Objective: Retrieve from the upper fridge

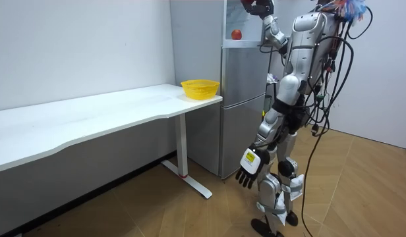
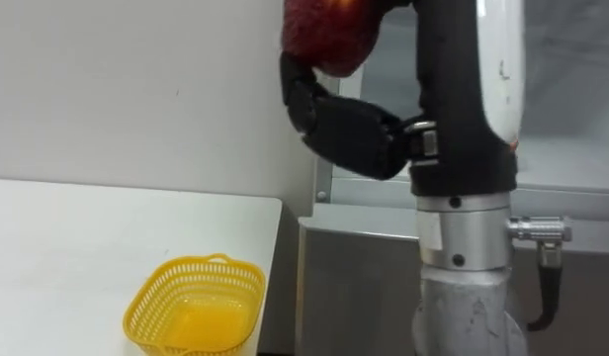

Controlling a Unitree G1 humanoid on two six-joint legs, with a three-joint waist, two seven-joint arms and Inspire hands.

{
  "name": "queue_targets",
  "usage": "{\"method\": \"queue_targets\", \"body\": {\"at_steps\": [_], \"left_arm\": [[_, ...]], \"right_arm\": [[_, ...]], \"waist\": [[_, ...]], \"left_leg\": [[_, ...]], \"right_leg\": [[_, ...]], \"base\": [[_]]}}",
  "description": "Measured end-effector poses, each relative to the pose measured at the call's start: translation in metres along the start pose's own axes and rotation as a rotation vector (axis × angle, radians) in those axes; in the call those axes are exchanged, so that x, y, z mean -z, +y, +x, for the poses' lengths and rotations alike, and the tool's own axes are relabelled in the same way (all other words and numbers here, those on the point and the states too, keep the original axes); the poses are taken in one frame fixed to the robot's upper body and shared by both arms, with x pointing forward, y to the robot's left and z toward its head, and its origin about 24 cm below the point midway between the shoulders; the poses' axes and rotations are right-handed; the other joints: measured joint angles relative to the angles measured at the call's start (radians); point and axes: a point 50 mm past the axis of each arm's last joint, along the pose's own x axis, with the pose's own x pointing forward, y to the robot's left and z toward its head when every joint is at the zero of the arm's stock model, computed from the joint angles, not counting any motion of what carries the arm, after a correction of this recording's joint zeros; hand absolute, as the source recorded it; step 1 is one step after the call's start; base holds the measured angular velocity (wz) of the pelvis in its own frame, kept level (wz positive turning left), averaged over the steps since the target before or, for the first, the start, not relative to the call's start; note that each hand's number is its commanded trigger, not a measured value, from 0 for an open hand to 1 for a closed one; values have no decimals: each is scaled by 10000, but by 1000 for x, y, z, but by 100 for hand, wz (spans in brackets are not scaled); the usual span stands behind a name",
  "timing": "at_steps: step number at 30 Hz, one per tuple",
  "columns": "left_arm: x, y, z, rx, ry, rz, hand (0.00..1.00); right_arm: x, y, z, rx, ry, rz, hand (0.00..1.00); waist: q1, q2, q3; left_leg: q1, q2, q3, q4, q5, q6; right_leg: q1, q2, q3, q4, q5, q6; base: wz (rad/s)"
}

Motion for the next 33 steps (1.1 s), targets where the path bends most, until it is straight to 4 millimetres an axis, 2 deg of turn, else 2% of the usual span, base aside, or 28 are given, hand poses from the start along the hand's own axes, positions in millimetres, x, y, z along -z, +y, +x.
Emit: {"method": "queue_targets", "body": {"at_steps": [3,9,11,14,15,17,20,25,30,33], "left_arm": [[0,0,0,10,-54,-13,0],[-10,2,1,78,-546,186,0],[-9,3,1,118,-533,196,0],[-5,5,1,107,-415,207,0],[-4,5,1,126,-358,206,0],[-2,4,1,180,-305,208,0],[0,3,1,360,-224,213,0],[-2,3,1,415,-265,221,0],[-11,7,2,532,-398,428,0],[-14,9,2,615,-478,532,0]], "right_arm": [[-5,5,-1,-340,-232,142,100],[-13,11,-3,-701,-833,91,100],[-16,15,-5,-910,-1064,74,100],[-18,20,-7,-1185,-1378,-173,100],[-17,22,-7,-1276,-1395,-252,100],[-17,26,-9,-1417,-1397,-255,100],[-16,29,-10,-1593,-1448,-373,100],[-11,36,-12,-1961,-1351,-618,100],[5,62,-21,-3406,-1035,-1562,100],[12,70,-26,-4181,-791,-1922,100]], "waist": [[70,-35,-18],[507,-151,-16],[530,-190,-18],[676,-378,22],[747,-480,73],[813,-640,123],[881,-796,132],[1109,-797,139],[1130,-766,160],[1368,-765,161]], "left_leg": [[-4,-7,-19,-5,0,0],[-117,-4,-46,-2,1,1],[-108,-11,-94,-6,1,1],[-75,-7,-129,-20,8,-7],[-60,-6,-138,-11,8,-8],[-84,-25,-176,-7,8,-8],[-143,-42,-303,-5,6,-5],[-152,-41,-360,14,7,-7],[-292,-65,-546,146,7,-8],[-375,-64,-576,112,5,-11]], "right_leg": [[-1,-3,-3,-1,0,0],[-117,-3,-45,-4,0,0],[-90,-4,-89,-5,0,0],[-53,9,-61,-16,0,0],[-27,12,-58,-37,0,0],[20,12,-69,-144,0,0],[32,15,-87,-163,4,5],[35,17,-133,-167,5,9],[19,-10,-436,-158,5,9],[-31,-9,-541,-159,5,9]], "base": [[1],[0],[6],[4],[0],[7],[12],[4],[11],[5]]}}
